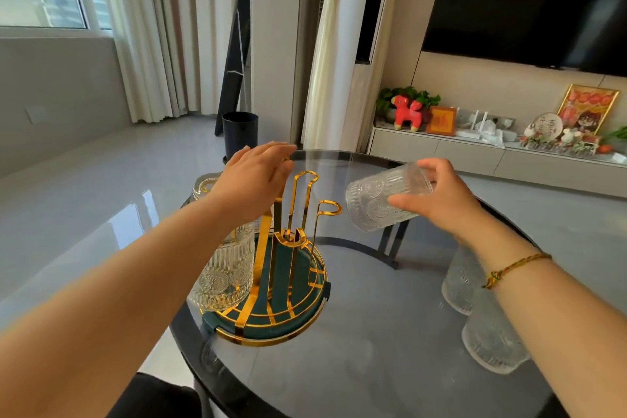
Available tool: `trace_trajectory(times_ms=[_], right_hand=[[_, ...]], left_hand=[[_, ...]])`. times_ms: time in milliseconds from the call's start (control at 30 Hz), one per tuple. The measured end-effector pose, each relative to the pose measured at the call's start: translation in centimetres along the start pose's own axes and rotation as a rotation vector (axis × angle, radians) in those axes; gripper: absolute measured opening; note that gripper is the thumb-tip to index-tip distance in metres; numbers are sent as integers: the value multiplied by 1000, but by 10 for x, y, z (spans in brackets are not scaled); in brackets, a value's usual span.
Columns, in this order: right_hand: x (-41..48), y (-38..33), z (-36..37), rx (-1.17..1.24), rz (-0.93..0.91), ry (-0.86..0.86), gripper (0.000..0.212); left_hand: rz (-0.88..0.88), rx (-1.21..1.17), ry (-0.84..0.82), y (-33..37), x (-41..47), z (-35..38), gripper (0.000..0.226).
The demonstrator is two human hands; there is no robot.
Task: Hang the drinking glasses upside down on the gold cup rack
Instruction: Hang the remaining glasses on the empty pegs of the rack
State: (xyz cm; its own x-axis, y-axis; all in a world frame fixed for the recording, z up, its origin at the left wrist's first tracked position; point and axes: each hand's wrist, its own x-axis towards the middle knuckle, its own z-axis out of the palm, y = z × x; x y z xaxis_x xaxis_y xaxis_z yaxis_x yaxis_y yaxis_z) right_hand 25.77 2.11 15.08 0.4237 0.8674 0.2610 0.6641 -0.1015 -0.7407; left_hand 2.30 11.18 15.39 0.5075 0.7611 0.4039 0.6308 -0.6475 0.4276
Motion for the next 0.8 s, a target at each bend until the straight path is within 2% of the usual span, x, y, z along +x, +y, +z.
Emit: trace_trajectory(times_ms=[100,300,500,800], right_hand=[[13,-17,-4,-91,-77,-20,78],[44,-65,-5,-138,-193,-38,75],[62,-94,17,-176,-217,-144,74],[68,-93,57,-247,-204,-252,76]], left_hand=[[3,3,-7,0,0,-1,38],[24,4,9,-4,2,1,40],[47,10,11,-7,5,2,40],[63,3,19,-9,7,4,40]])
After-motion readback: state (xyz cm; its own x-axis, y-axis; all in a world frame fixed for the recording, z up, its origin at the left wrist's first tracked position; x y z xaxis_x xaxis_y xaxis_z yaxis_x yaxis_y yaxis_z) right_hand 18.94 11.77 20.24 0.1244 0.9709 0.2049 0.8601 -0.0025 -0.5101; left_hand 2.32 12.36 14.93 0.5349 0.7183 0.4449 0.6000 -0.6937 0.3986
